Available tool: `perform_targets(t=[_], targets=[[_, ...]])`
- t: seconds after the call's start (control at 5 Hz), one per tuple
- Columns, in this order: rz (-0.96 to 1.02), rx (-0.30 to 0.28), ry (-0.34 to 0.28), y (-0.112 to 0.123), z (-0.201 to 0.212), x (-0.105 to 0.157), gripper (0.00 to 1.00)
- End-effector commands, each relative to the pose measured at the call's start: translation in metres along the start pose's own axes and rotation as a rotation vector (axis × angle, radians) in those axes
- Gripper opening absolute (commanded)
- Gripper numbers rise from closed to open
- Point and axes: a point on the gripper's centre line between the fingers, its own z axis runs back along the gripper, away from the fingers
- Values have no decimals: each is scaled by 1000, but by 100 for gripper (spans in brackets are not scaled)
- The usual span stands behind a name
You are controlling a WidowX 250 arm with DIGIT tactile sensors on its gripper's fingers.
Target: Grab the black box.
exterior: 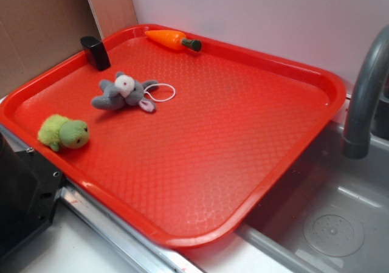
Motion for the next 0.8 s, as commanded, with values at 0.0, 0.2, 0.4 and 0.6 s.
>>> perform_targets(t=[0.0,0.2,0.4,0.6], targets=[[378,60,-44,62,-59,52,100],[614,178,-50,88,-86,67,100],[802,235,-40,103,-102,76,100],[802,235,-40,103,-102,76,100]])
